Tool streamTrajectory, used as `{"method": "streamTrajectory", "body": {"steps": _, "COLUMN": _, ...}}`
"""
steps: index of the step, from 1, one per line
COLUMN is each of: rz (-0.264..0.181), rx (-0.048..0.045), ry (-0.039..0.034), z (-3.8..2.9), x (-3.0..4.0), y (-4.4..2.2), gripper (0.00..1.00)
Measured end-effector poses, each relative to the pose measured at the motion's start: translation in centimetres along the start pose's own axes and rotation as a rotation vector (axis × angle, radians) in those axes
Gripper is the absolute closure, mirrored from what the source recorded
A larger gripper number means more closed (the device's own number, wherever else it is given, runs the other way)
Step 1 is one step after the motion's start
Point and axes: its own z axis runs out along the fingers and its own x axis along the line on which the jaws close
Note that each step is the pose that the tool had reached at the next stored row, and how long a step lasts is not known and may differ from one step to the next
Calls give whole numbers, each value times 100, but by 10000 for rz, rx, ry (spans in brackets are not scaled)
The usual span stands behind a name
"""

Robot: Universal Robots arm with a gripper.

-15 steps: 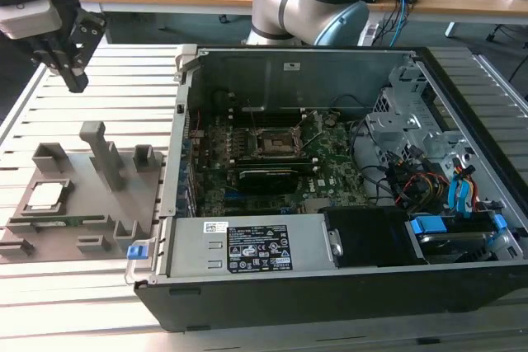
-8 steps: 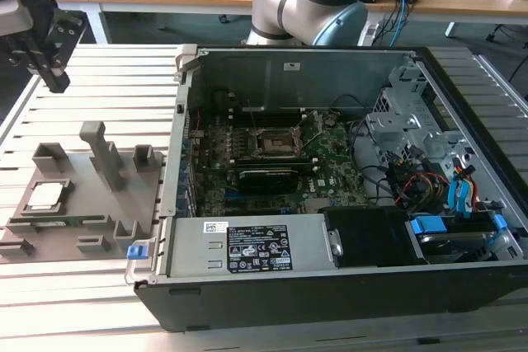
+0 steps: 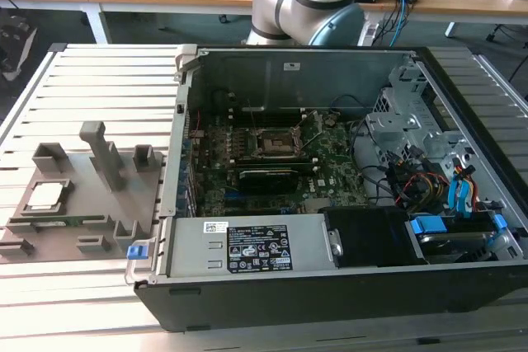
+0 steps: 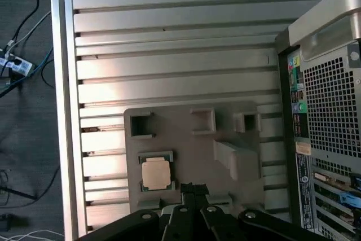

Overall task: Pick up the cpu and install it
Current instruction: 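Reach for the cpu, then pick up the cpu and move it towards the insertion slot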

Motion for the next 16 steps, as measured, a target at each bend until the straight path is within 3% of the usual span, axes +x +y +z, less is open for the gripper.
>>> {"method": "streamTrajectory", "body": {"steps": 1, "rz": -1, "rx": 1, "ry": 0, "z": 14, "x": 111, "y": -7, "gripper": 89}}
{"method": "streamTrajectory", "body": {"steps": 2, "rz": -2, "rx": 0, "ry": 0, "z": 24, "x": 170, "y": -13, "gripper": 89}}
{"method": "streamTrajectory", "body": {"steps": 6, "rz": -1, "rx": 0, "ry": 0, "z": 46, "x": 343, "y": -29, "gripper": 89}}
{"method": "streamTrajectory", "body": {"steps": 16, "rz": -1, "rx": 0, "ry": 0, "z": 46, "x": 347, "y": -32, "gripper": 89}}
